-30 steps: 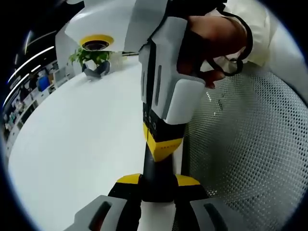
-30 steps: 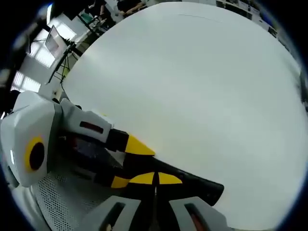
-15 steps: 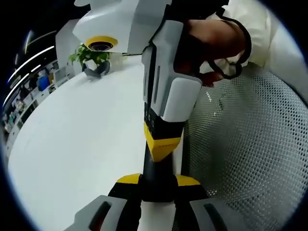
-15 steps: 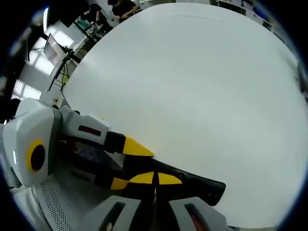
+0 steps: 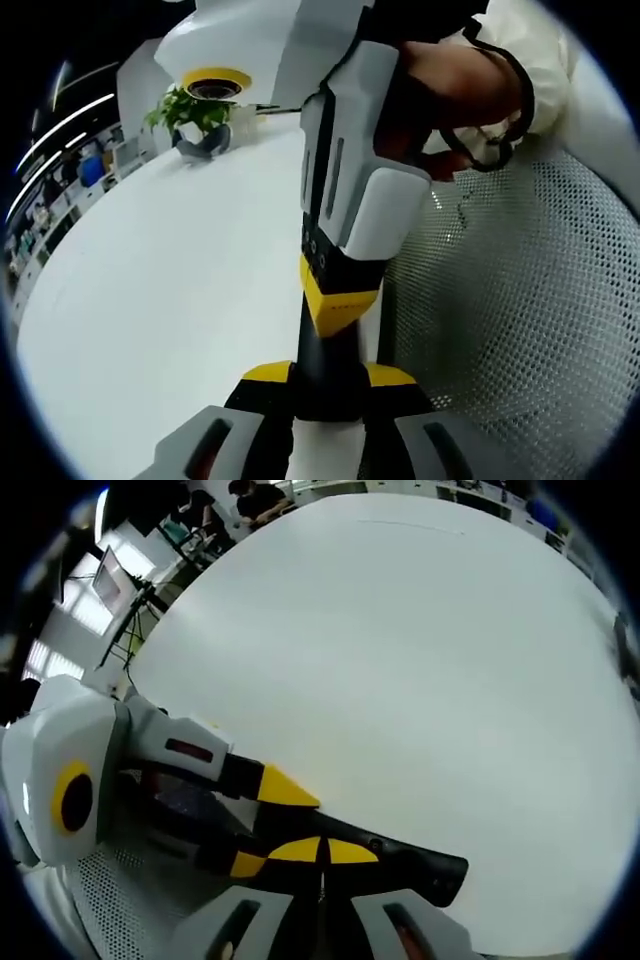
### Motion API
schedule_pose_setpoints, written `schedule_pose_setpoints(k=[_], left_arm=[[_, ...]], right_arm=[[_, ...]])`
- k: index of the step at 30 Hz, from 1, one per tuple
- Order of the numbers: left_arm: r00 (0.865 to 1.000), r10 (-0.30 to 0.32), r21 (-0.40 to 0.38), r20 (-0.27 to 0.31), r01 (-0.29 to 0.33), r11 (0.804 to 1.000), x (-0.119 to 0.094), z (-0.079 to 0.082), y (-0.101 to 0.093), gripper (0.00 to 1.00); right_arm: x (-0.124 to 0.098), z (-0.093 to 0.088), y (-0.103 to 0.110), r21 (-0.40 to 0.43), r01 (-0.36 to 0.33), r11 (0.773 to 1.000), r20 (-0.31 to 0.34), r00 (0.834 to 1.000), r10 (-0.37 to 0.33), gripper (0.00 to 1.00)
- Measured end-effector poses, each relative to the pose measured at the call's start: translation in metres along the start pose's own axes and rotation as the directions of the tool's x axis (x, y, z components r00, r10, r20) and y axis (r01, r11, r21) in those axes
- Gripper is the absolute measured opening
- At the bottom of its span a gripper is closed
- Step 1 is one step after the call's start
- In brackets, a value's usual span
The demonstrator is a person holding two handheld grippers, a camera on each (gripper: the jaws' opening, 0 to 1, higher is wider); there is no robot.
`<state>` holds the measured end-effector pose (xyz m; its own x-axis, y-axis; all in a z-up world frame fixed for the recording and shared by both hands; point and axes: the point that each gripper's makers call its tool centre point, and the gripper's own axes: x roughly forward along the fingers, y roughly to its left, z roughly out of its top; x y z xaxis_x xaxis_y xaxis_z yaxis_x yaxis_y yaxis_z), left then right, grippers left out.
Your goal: Press the specified remote control buttons in sequence, fully releasing each button before pressing the next.
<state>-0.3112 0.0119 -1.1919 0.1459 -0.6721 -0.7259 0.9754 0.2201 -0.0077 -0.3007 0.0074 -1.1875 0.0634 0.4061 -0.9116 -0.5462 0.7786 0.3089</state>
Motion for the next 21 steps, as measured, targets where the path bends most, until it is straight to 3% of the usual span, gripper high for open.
schedule_pose_setpoints(k=[6, 12, 21], left_arm=[[1.0, 0.003, -0.002, -0.001, -0.003, 1.0, 0.0002, 0.0005, 0.0004, 0.24], [1.0, 0.005, -0.015, -0.004, -0.005, 1.0, 0.002, 0.0023, -0.0017, 0.28], [1.0, 0.028, -0.027, -0.008, -0.029, 0.999, 0.0031, 0.0025, 0.0008, 0.24]], right_arm=[[0.0014, 0.0015, -0.0019, 0.033, -0.017, 0.999, 0.009, 1.0, 0.017, 0.0], [0.0013, 0.0009, -0.0006, 0.014, -0.009, 1.0, 0.005, 1.0, 0.009, 0.0], [0.0016, 0.0007, 0.0004, -0.002, -0.009, 1.0, 0.019, 1.0, 0.009, 0.0]])
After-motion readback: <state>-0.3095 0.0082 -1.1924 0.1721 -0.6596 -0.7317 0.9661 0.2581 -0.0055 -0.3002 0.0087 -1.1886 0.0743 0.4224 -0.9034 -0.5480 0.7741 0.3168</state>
